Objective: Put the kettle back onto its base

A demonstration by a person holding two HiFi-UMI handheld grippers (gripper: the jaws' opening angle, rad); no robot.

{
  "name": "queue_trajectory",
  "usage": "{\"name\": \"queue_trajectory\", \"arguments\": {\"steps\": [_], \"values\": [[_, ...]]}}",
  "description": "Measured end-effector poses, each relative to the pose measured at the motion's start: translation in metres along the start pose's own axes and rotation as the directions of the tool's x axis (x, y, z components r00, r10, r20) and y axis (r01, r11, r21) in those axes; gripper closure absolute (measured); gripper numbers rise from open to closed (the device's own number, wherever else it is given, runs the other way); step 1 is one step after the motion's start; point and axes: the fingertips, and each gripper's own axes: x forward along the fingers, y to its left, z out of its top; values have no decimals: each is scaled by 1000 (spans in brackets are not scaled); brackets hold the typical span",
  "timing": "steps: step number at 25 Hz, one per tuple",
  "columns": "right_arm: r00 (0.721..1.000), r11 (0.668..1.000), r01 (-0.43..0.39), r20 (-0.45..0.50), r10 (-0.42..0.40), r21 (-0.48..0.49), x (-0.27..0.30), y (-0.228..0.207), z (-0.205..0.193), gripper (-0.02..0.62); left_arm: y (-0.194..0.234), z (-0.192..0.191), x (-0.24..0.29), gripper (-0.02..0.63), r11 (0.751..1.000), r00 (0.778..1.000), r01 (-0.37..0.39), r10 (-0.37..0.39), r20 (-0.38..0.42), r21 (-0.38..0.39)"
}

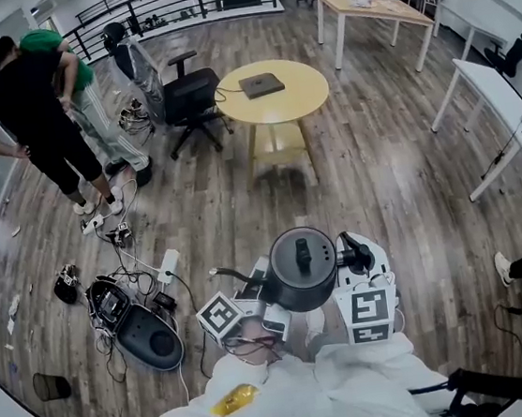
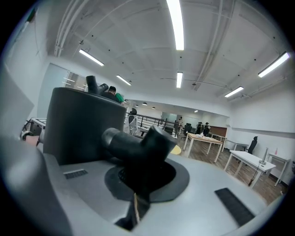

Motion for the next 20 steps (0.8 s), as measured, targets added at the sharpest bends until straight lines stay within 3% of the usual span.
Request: {"name": "queue_trajectory", "arguments": {"steps": [11, 20], "values": [[998, 998, -58, 9, 58, -22, 114, -68, 12, 583, 11, 30, 120, 611, 1000, 998, -5, 5, 62, -2], [998, 998, -66, 5, 66, -9, 179, -123, 13, 583, 15, 39, 204, 611, 1000, 998, -17, 16, 63, 13]]}}
